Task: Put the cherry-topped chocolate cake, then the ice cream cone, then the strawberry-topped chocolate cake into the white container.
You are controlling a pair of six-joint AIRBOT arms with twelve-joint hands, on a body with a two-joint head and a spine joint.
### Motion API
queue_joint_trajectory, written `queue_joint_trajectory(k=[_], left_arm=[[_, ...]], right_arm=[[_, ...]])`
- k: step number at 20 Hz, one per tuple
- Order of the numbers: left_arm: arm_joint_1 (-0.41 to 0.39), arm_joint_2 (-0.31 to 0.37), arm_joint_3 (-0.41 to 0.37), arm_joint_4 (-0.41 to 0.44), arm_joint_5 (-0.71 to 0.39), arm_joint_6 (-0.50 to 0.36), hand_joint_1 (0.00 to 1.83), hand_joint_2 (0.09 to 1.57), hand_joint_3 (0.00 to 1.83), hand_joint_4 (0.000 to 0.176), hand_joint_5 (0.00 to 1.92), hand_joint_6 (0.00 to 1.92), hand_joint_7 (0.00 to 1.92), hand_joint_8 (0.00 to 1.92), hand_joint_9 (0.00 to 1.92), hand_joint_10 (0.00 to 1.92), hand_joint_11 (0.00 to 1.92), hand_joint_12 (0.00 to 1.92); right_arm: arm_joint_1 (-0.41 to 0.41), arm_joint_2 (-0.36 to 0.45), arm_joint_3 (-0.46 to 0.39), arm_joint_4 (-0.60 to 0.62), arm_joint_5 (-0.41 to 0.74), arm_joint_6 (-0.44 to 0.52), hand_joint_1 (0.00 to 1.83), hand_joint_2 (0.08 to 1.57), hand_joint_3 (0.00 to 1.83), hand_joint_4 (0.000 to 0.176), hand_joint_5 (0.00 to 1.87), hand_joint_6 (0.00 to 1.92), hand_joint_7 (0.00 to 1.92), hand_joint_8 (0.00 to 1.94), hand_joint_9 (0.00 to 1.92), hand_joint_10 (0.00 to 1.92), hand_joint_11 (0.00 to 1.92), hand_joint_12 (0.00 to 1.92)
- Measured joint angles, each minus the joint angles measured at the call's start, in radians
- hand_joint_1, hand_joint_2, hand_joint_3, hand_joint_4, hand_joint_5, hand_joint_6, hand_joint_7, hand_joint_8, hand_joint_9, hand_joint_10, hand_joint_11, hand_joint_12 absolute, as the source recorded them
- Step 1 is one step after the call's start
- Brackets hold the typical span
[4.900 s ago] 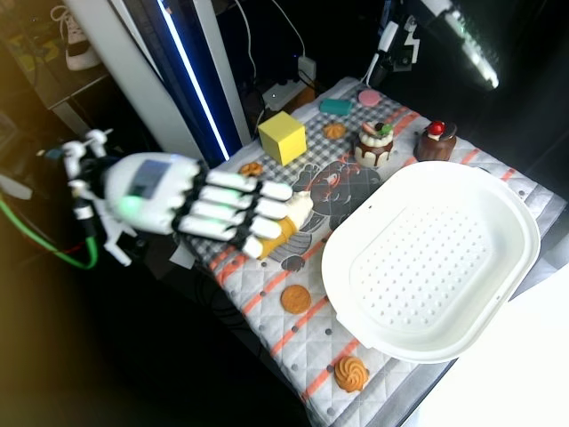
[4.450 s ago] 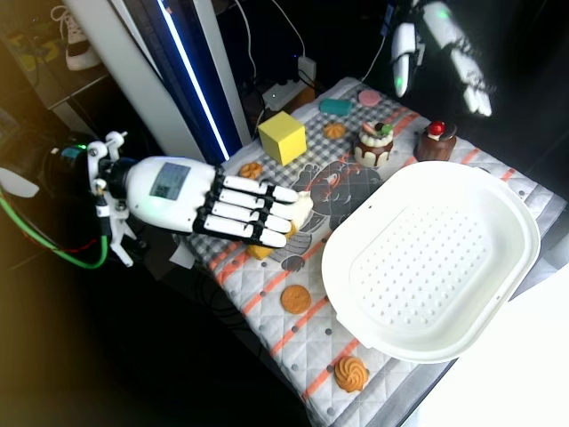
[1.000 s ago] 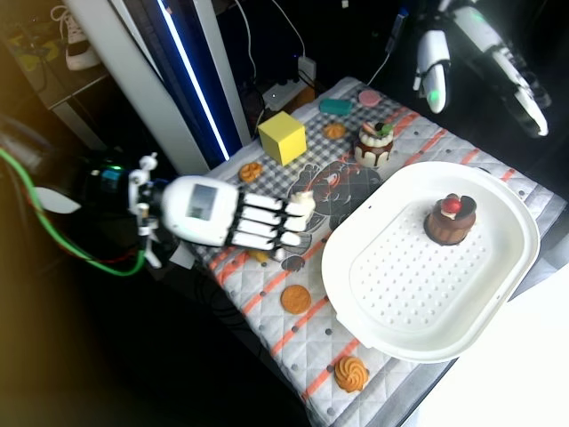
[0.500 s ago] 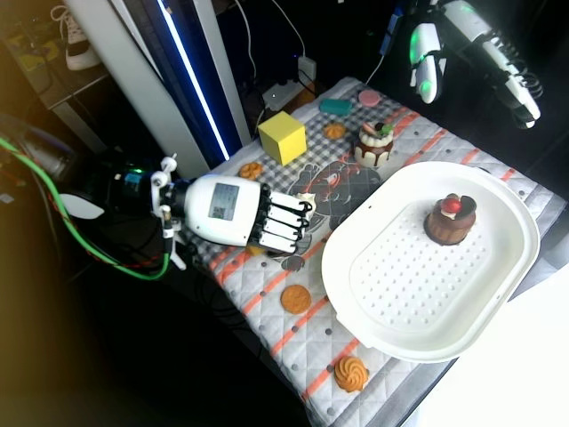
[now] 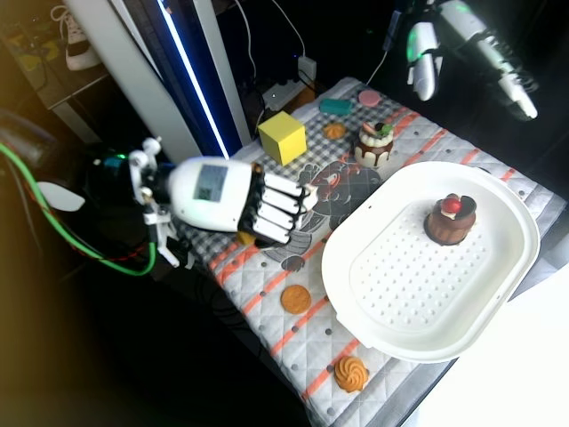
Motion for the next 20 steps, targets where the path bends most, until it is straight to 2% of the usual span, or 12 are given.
queue_joint_trajectory(k=[3, 4, 6, 7, 8, 10, 12, 13, 16, 17, 19, 20], left_arm=[[0.013, 0.002, -0.013, -0.009, -0.016, 0.000, 0.51, 1.38, 0.00, 0.163, 0.04, 0.01, 0.00, 0.00, 0.00, 0.00, 0.00, 0.00], [0.018, 0.005, -0.022, -0.001, -0.019, -0.001, 0.50, 1.38, 0.00, 0.156, 0.05, 0.01, 0.00, 0.00, 0.00, 0.00, 0.03, 0.01], [0.040, 0.008, -0.031, 0.000, -0.038, -0.002, 0.52, 1.38, 0.00, 0.154, 0.06, 0.00, 0.00, 0.00, 0.00, 0.00, 0.00, 0.22], [0.053, 0.013, -0.032, 0.003, -0.042, -0.012, 0.54, 1.38, 0.00, 0.151, 0.06, 0.00, 0.00, 0.00, 0.00, 0.00, 0.00, 0.38], [0.062, 0.013, -0.032, 0.001, -0.049, -0.030, 0.54, 1.38, 0.00, 0.146, 0.06, 0.00, 0.00, 0.00, 0.00, 0.00, 0.00, 0.42], [0.068, 0.017, -0.032, 0.004, -0.056, -0.050, 0.51, 1.38, 0.00, 0.153, 0.04, 0.00, 0.00, 0.00, 0.00, 0.00, 0.00, 0.30], [0.070, 0.016, -0.032, 0.008, -0.062, -0.050, 0.57, 1.39, 0.00, 0.140, 0.03, 0.00, 0.00, 0.00, 0.00, 0.00, 0.00, 0.53], [0.071, 0.016, -0.032, 0.016, -0.063, -0.050, 0.58, 1.39, 0.00, 0.139, 0.02, 0.00, 0.00, 0.00, 0.00, 0.00, 0.00, 0.48], [0.075, 0.010, -0.032, 0.017, -0.063, -0.051, 0.62, 1.40, 0.00, 0.137, 0.03, 0.00, 0.00, 0.00, 0.00, 0.00, 0.00, 0.15], [0.075, 0.010, -0.032, 0.021, -0.061, -0.051, 0.60, 1.40, 0.00, 0.129, 0.03, 0.00, 0.00, 0.00, 0.00, 0.00, 0.00, 0.29], [0.075, 0.006, -0.031, 0.020, -0.063, -0.051, 0.55, 1.40, 0.00, 0.107, 0.02, 0.00, 0.00, 0.00, 0.00, 0.00, 0.00, 0.32], [0.075, 0.005, -0.031, 0.020, -0.063, -0.051, 0.56, 1.40, 0.00, 0.103, 0.01, 0.00, 0.00, 0.00, 0.00, 0.00, 0.00, 0.22]], right_arm=[[0.054, -0.026, 0.029, 0.004, -0.005, -0.015, 1.12, 1.28, 0.00, 0.000, 0.73, 1.45, 0.62, 1.49, 0.36, 1.49, 0.23, 1.92], [0.085, -0.046, 0.050, 0.014, -0.022, -0.024, 1.18, 1.27, 0.00, 0.000, 0.67, 1.28, 0.76, 1.57, 0.77, 1.65, 0.72, 1.92], [0.141, -0.076, 0.074, 0.042, -0.074, -0.087, 1.19, 1.26, 0.00, 0.000, 0.69, 1.37, 0.74, 1.50, 1.04, 1.84, 1.05, 1.92], [0.180, -0.098, 0.096, 0.055, -0.110, -0.116, 1.11, 1.26, 0.00, 0.000, 0.72, 1.37, 1.11, 1.83, 1.40, 1.91, 1.44, 1.92], [0.208, -0.110, 0.114, 0.058, -0.137, -0.128, 1.10, 1.25, 0.00, 0.000, 0.73, 1.37, 1.11, 1.85, 1.37, 1.92, 1.44, 1.92], [0.251, -0.156, 0.169, 0.087, -0.178, -0.143, 1.18, 1.25, 0.00, 0.000, 0.66, 1.33, 0.85, 1.45, 0.84, 1.56, 0.82, 1.92], [0.290, -0.211, 0.229, 0.121, -0.235, -0.174, 1.08, 1.27, 0.00, 0.000, 0.70, 1.42, 1.11, 1.94, 1.33, 1.92, 1.42, 1.92], [0.304, -0.238, 0.259, 0.135, -0.264, -0.177, 1.15, 1.28, 0.02, 0.000, 0.65, 1.47, 0.76, 1.65, 1.09, 1.92, 1.22, 1.92], [0.312, -0.307, 0.343, 0.185, -0.331, -0.180, 1.14, 1.29, 0.03, 0.000, 0.65, 1.36, 0.70, 1.77, 0.63, 1.88, 0.70, 1.92], [0.312, -0.330, 0.366, 0.196, -0.358, -0.179, 1.09, 1.34, 0.00, 0.000, 0.62, 1.62, 0.57, 1.54, 0.29, 1.36, 0.03, 1.92], [0.315, -0.345, 0.379, 0.204, -0.381, -0.180, 0.79, 1.27, 0.00, 0.000, 0.04, 0.47, 0.17, 0.43, 0.02, 0.98, 0.00, 1.65], [0.316, -0.344, 0.379, 0.204, -0.386, -0.179, 0.75, 1.24, 0.00, 0.041, 0.01, 0.09, 0.04, 0.15, 0.00, 0.63, 0.00, 1.53]])
